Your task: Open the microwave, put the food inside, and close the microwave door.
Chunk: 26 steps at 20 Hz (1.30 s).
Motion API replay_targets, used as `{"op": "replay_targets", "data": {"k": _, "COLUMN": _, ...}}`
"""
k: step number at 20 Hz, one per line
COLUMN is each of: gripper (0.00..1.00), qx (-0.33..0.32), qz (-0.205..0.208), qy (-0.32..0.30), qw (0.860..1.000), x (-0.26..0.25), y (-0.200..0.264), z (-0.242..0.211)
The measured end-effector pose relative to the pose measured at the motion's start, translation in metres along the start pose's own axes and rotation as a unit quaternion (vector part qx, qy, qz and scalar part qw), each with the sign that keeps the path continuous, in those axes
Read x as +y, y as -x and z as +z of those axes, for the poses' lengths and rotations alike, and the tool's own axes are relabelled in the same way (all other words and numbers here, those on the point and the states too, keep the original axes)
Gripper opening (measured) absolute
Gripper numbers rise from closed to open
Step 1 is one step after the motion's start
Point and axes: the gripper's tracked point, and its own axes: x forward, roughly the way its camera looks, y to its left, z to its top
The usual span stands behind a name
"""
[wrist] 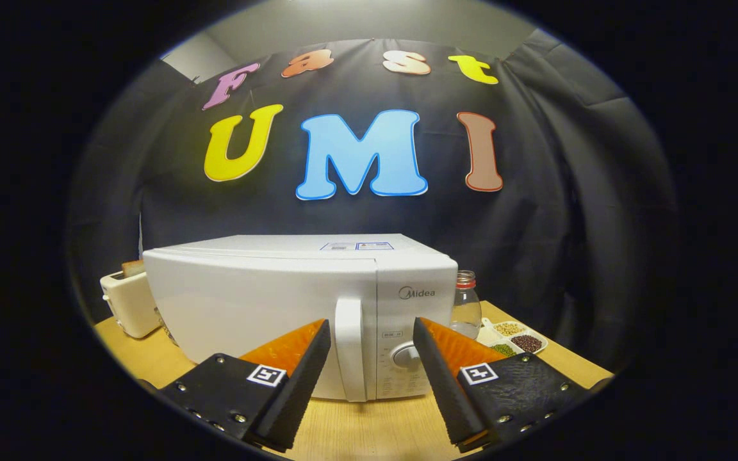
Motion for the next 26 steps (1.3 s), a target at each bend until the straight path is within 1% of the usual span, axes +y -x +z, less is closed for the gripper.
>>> {"op": "replay_targets", "data": {"k": 1, "gripper": 0.84, "qx": 0.003, "qz": 0.007, "qy": -0.001, "qw": 1.0, "x": 0.004, "y": -0.004, "z": -0.005}}
{"op": "replay_targets", "data": {"k": 3, "gripper": 0.69, "qx": 0.008, "qz": 0.009, "qy": 0.002, "qw": 1.0, "x": 0.008, "y": -0.008, "z": -0.012}}
{"op": "replay_targets", "data": {"k": 4, "gripper": 0.69, "qx": 0.003, "qz": 0.018, "qy": 0.006, "qw": 1.0, "x": 0.015, "y": -0.009, "z": -0.012}}
{"op": "replay_targets", "data": {"k": 5, "gripper": 0.68, "qx": -0.001, "qz": 0.011, "qy": 0.014, "qw": 1.0, "x": 0.014, "y": -0.009, "z": -0.008}}
{"op": "replay_targets", "data": {"k": 7, "gripper": 0.38, "qx": 0.002, "qz": 0.006, "qy": 0.022, "qw": 1.0, "x": 0.018, "y": -0.015, "z": -0.013}}
{"op": "replay_targets", "data": {"k": 8, "gripper": 0.38, "qx": 0.011, "qz": -0.002, "qy": 0.025, "qw": 1.0, "x": 0.019, "y": -0.018, "z": -0.016}}
{"op": "replay_targets", "data": {"k": 9, "gripper": 0.26, "qx": 0.012, "qz": 0.006, "qy": 0.021, "qw": 1.0, "x": 0.018, "y": -0.005, "z": -0.012}}
{"op": "replay_targets", "data": {"k": 10, "gripper": 0.26, "qx": 0.025, "qz": 0.004, "qy": 0.018, "qw": 1.0, "x": 0.018, "y": -0.015, "z": -0.017}}
{"op": "replay_targets", "data": {"k": 11, "gripper": 0.26, "qx": 0.037, "qz": 0.01, "qy": 0.004, "qw": 0.999, "x": 0.02, "y": -0.011, "z": -0.018}}
{"op": "replay_targets", "data": {"k": 12, "gripper": 0.14, "qx": 0.04, "qz": 0.017, "qy": -0.008, "qw": 0.999, "x": 0.02, "y": -0.014, "z": -0.016}}
{"op": "replay_targets", "data": {"k": 15, "gripper": 0.13, "qx": 0.051, "qz": 0.058, "qy": -0.017, "qw": 0.997, "x": 0.023, "y": -0.01, "z": -0.017}}
{"op": "replay_targets", "data": {"k": 17, "gripper": 0.13, "qx": 0.057, "qz": 0.07, "qy": -0.025, "qw": 0.996, "x": 0.023, "y": -0.01, "z": -0.017}}
{"op": "replay_targets", "data": {"k": 19, "gripper": 0.13, "qx": 0.054, "qz": 0.059, "qy": -0.021, "qw": 0.997, "x": 0.023, "y": -0.009, "z": -0.018}}
{"op": "replay_targets", "data": {"k": 22, "gripper": 0.13, "qx": 0.051, "qz": 0.033, "qy": -0.011, "qw": 0.998, "x": 0.021, "y": -0.008, "z": -0.018}}
{"op": "replay_targets", "data": {"k": 23, "gripper": 0.14, "qx": 0.057, "qz": 0.03, "qy": -0.015, "qw": 0.998, "x": 0.022, "y": -0.004, "z": -0.02}}
{"op": "replay_targets", "data": {"k": 24, "gripper": 0.13, "qx": 0.048, "qz": 0.029, "qy": -0.016, "qw": 0.998, "x": 0.024, "y": 0.003, "z": -0.018}}
{"op": "replay_targets", "data": {"k": 26, "gripper": 0.13, "qx": 0.046, "qz": 0.04, "qy": 0.009, "qw": 0.998, "x": 0.027, "y": 0.022, "z": -0.021}}
